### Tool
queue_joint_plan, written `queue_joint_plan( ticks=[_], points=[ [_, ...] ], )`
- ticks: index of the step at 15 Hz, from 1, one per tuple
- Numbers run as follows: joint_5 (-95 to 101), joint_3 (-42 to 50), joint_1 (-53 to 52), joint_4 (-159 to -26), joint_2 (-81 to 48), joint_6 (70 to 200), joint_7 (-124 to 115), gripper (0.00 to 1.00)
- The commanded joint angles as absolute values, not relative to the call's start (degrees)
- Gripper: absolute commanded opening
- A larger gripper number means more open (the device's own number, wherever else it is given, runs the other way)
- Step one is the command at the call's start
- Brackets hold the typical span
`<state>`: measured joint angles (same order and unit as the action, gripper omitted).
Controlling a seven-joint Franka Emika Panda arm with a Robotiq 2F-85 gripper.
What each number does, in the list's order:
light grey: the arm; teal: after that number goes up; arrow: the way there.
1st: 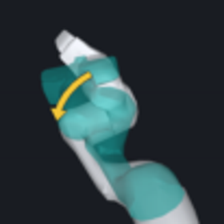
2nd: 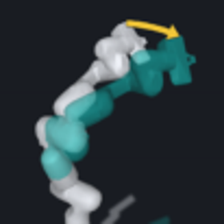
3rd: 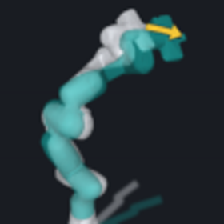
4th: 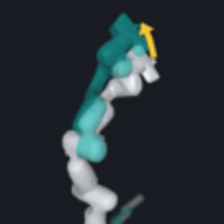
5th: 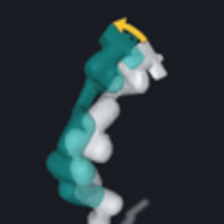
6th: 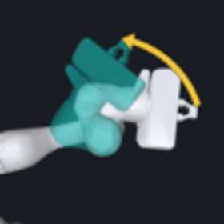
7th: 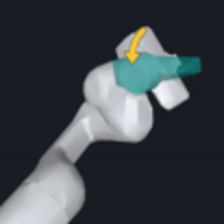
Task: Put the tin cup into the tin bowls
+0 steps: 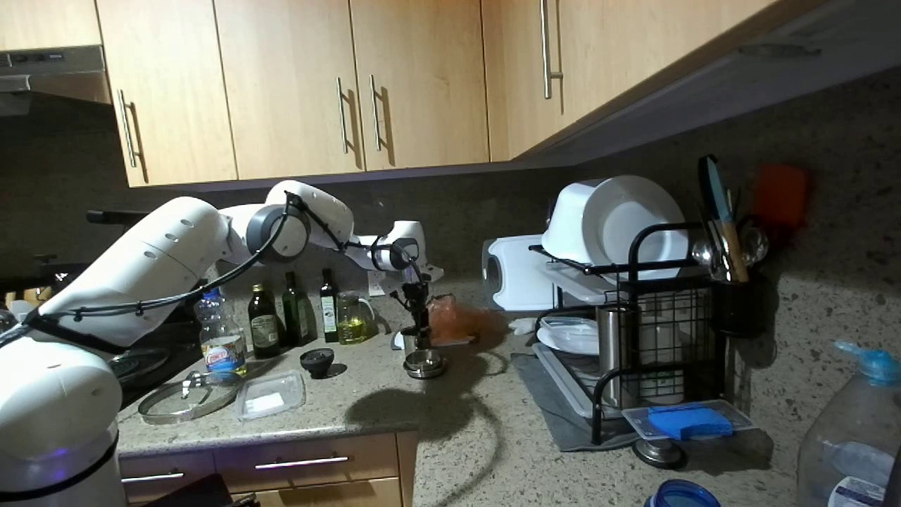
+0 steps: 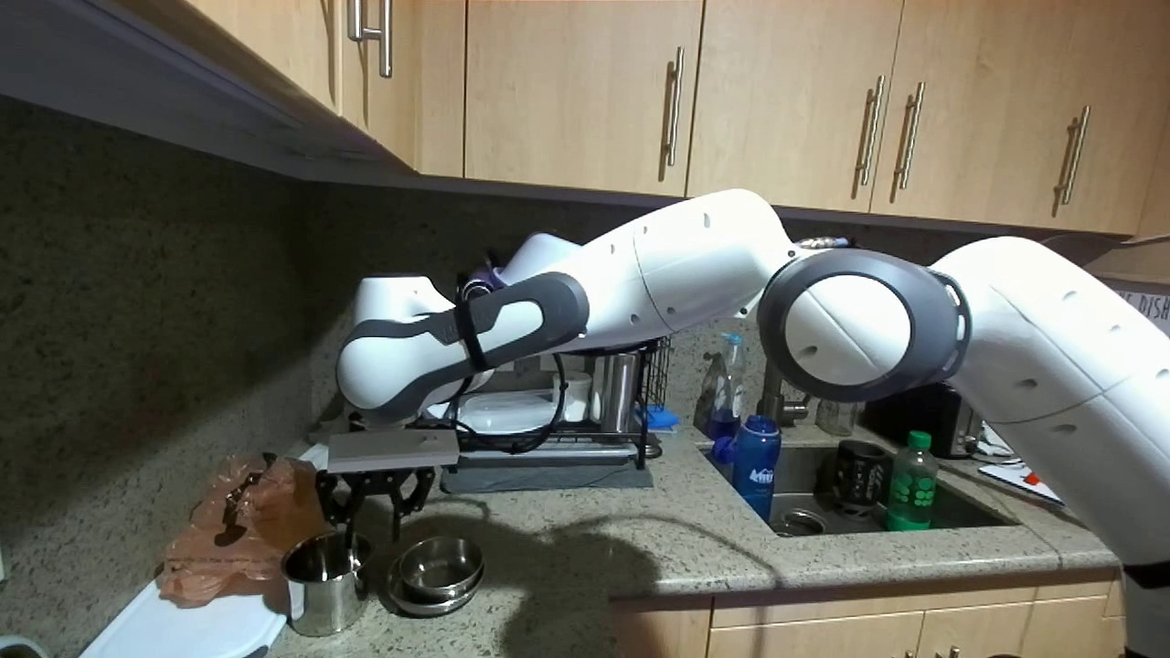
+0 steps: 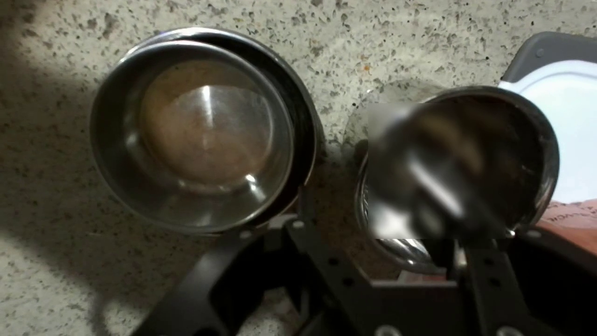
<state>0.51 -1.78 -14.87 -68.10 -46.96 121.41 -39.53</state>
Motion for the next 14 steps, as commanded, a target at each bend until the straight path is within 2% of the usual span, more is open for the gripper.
queue_joint_plan(
  ticks=[1,3,4,14],
  points=[
    [-0.4,-1.1,-15.3,-64.8,-48.4,118.6,-39.4,0.88],
    [-0.4,-1.1,-15.3,-64.0,-48.8,117.9,-39.4,0.99],
    [-0.4,-1.1,-15.3,-63.5,-49.1,117.4,-39.4,1.00],
    [-0.6,-1.2,-15.1,-58.6,-52.4,114.1,-39.2,1.00]
  ],
)
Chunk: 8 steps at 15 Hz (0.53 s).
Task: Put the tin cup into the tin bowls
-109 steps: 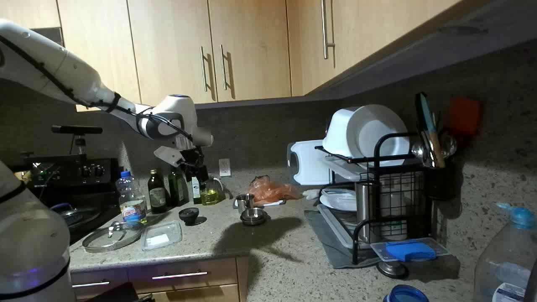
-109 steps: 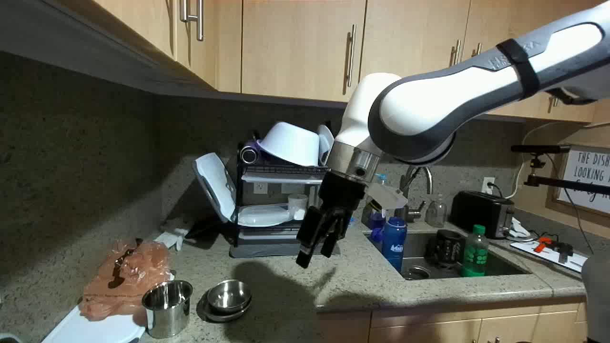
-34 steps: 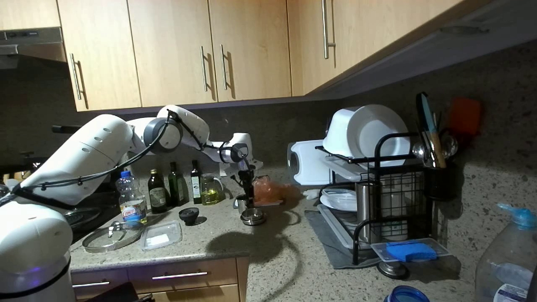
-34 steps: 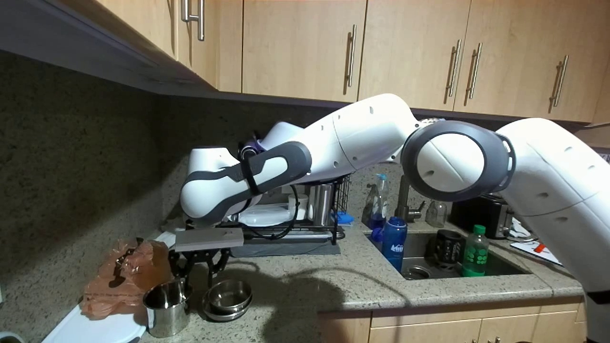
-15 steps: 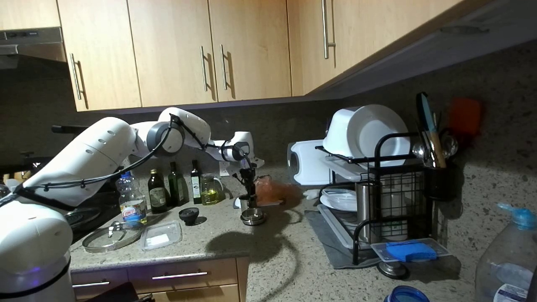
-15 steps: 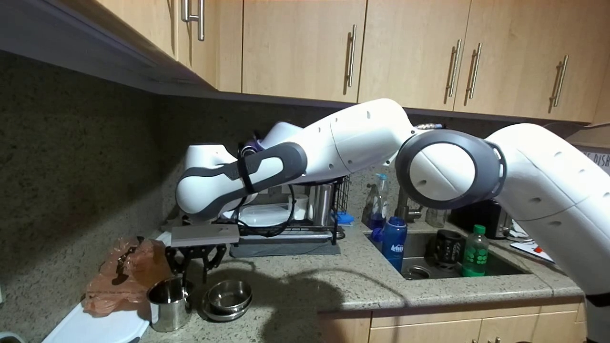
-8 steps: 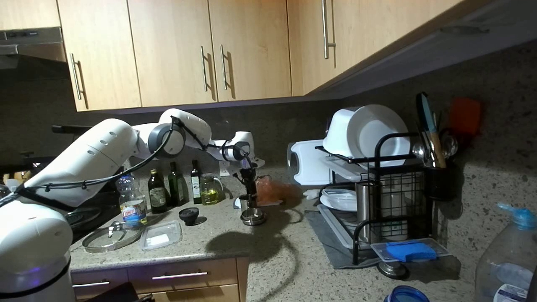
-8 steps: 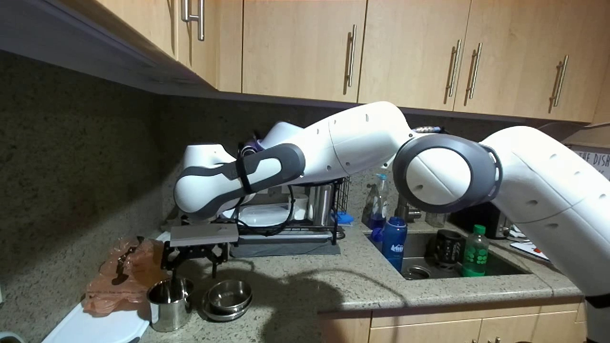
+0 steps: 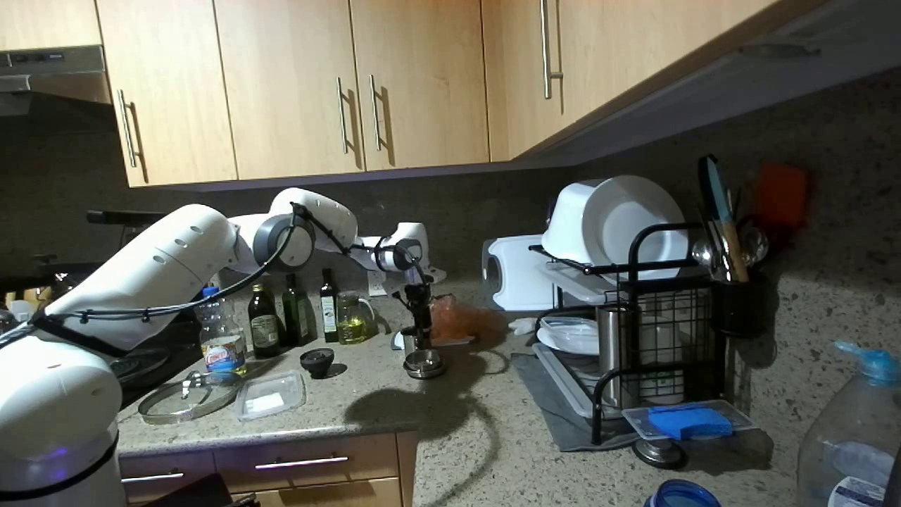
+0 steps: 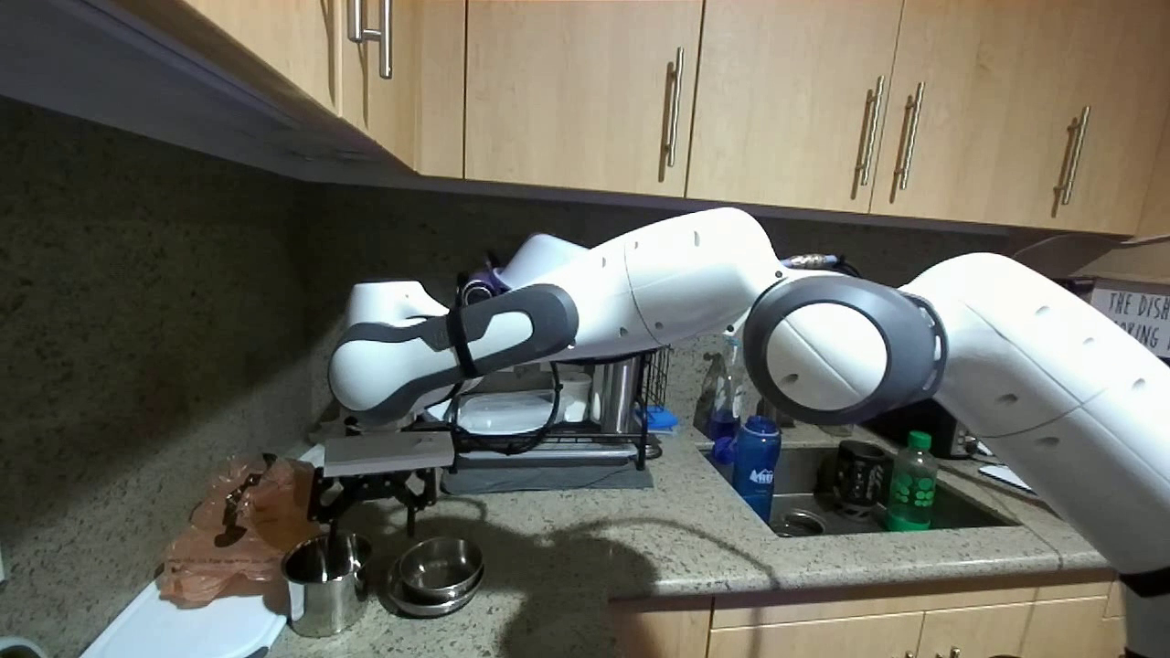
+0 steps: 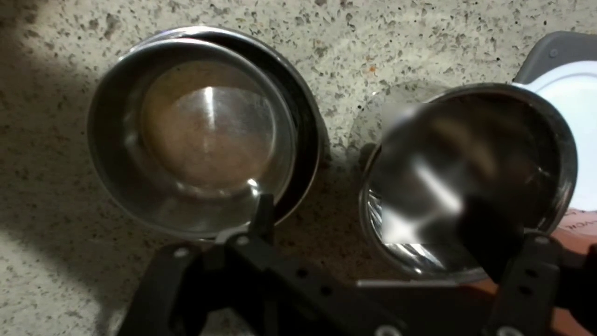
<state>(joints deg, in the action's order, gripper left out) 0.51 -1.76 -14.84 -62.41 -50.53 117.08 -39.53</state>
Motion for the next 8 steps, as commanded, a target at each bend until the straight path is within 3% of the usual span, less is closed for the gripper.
queue_joint_plan(
  ticks=[1,8],
  points=[
    [-0.6,-1.2,-15.1,-58.2,-52.8,113.8,-39.2,1.00],
    [-0.8,-1.5,-15.2,-56.3,-54.2,113.3,-39.2,1.00]
  ],
)
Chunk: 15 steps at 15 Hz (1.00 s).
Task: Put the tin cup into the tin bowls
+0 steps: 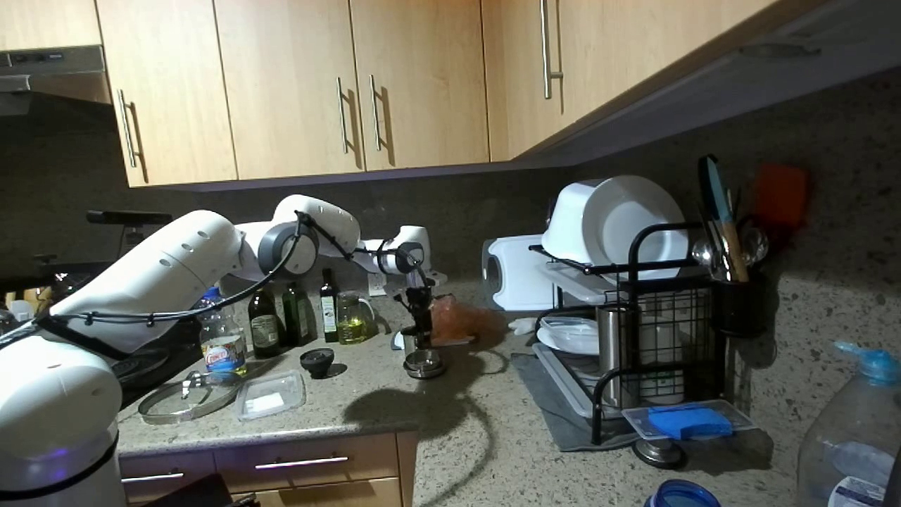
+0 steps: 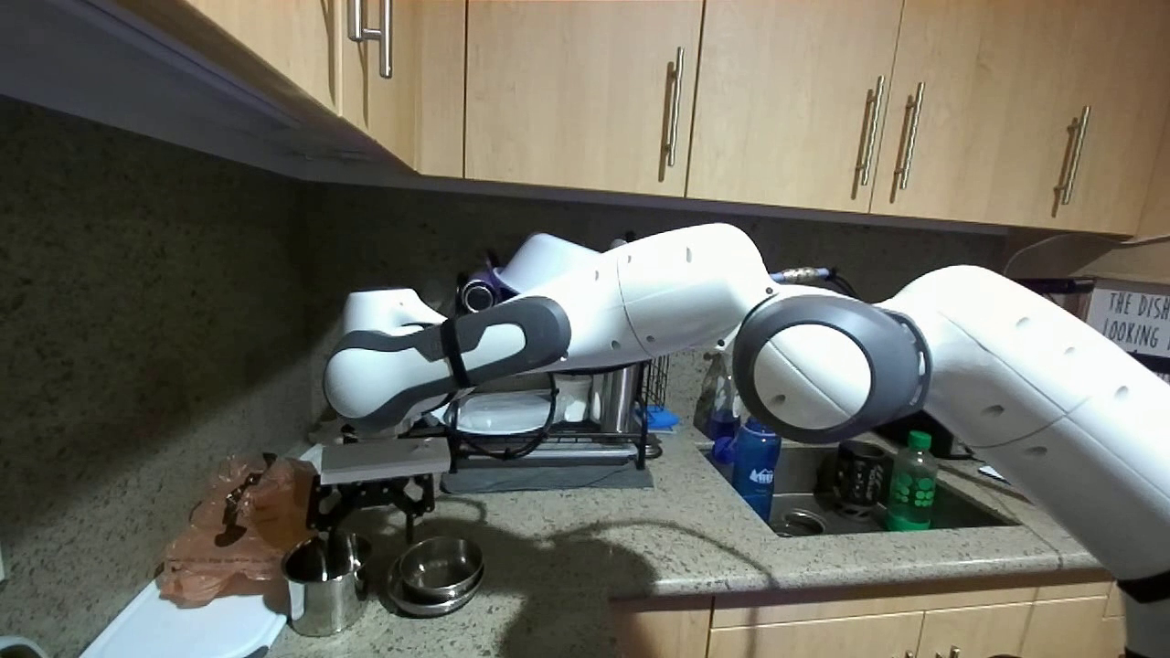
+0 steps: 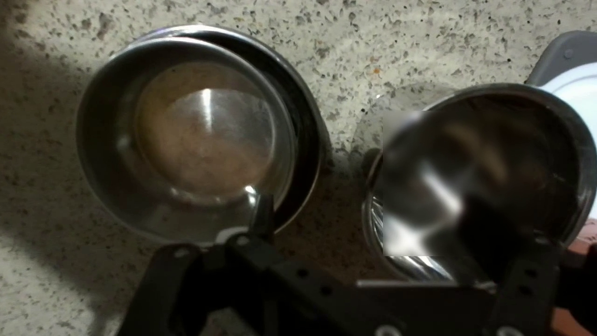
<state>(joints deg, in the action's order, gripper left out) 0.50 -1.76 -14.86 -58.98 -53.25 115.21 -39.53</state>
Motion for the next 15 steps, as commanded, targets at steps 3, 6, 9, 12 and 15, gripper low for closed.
queue_joint_plan(
  ticks=[3,6,9,12,15],
  points=[
    [0.5,-1.8,-14.9,-58.8,-53.4,115.2,-39.5,1.00],
    [-0.2,-1.0,-15.4,-58.4,-53.7,114.9,-39.3,1.00],
    [-0.2,-1.0,-15.4,-58.4,-53.7,114.9,-39.3,1.00],
    [-0.2,-1.0,-15.4,-57.0,-54.6,114.1,-39.3,1.00],
    [0.1,-0.7,-15.6,-56.6,-55.1,114.2,-39.6,1.00]
  ],
)
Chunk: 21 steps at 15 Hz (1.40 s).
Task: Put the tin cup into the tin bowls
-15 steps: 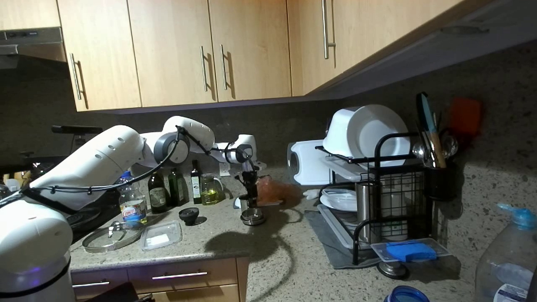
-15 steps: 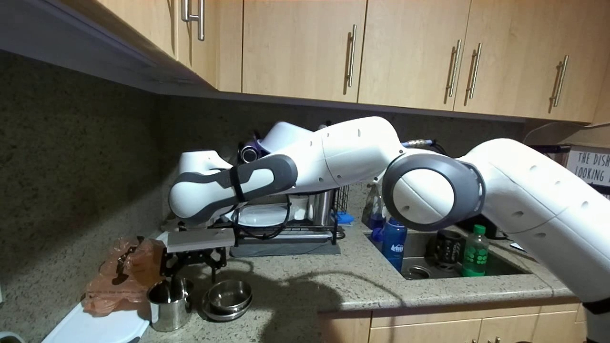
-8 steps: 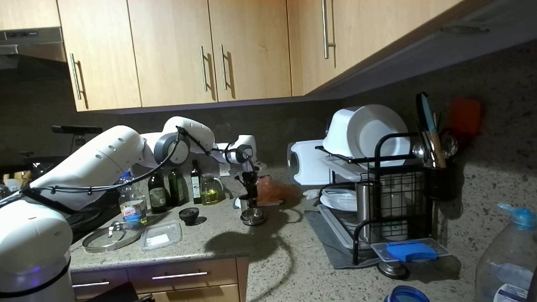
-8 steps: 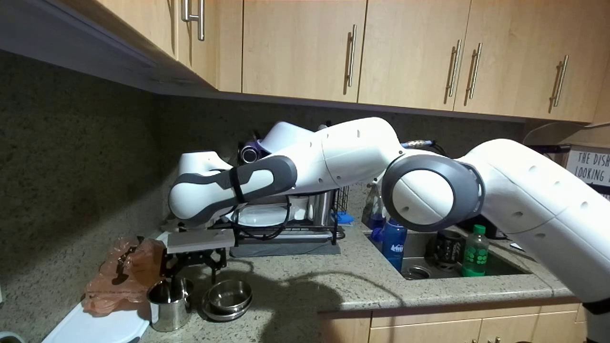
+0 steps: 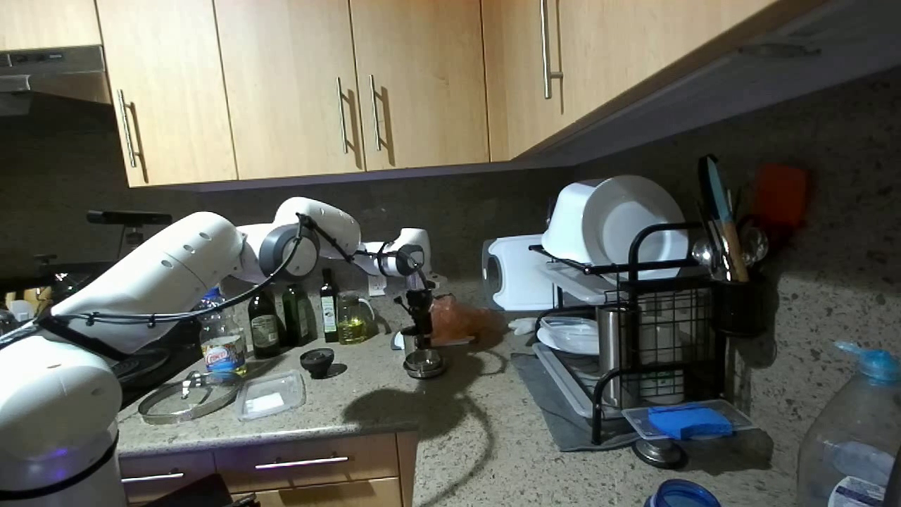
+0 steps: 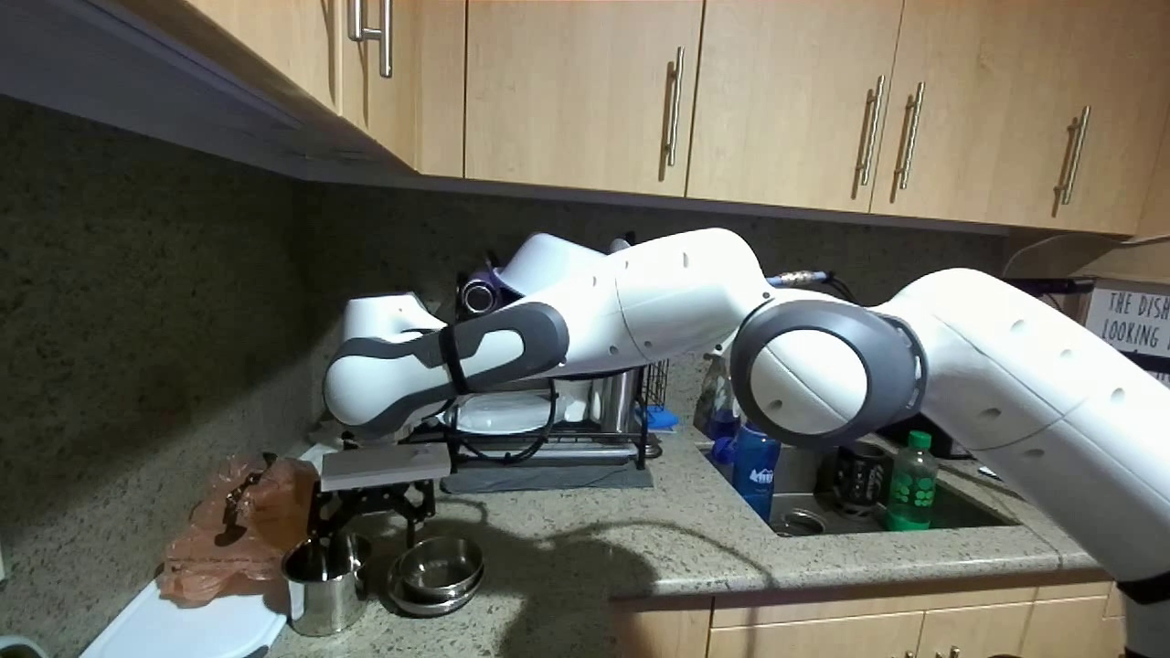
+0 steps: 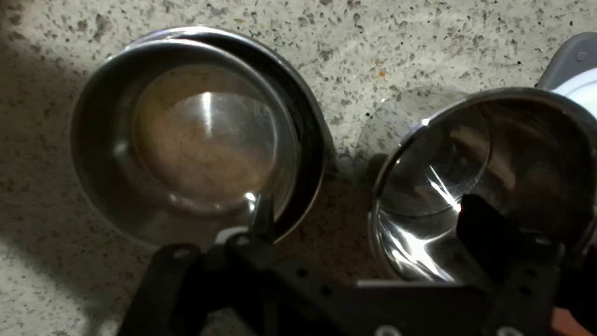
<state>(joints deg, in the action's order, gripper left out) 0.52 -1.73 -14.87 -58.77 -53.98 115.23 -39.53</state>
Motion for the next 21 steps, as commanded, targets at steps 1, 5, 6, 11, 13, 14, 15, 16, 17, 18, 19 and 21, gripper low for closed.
queue_joint_plan(
  ticks=[1,5,6,11,13,14,15,16,17,18,19,21],
  points=[
    [0.2,-0.6,-15.7,-56.8,-55.1,114.4,-39.6,0.75],
    [0.4,-0.5,-15.8,-57.3,-54.6,114.9,-39.7,0.49],
    [0.4,-0.4,-15.8,-57.5,-54.5,115.0,-39.8,0.43],
    [1.2,-1.1,-15.5,-58.1,-53.9,115.7,-40.1,0.05],
    [1.3,-1.2,-15.6,-59.0,-53.2,116.5,-40.2,0.01],
    [1.4,-1.2,-15.7,-59.6,-52.5,116.9,-40.3,0.00],
    [1.5,-1.2,-15.9,-60.6,-51.6,117.9,-40.3,0.03],
    [1.9,-1.1,-16.0,-61.3,-51.0,118.3,-40.4,0.03],
    [2.1,-1.1,-16.1,-62.1,-50.4,118.8,-40.5,0.04],
    [2.4,-1.1,-16.1,-63.0,-49.6,119.3,-40.7,0.04],
    [2.6,-1.1,-16.1,-63.8,-49.0,119.8,-40.8,0.04],
    [2.7,-1.0,-16.3,-66.0,-47.2,122.4,-41.3,0.04]
  ],
)
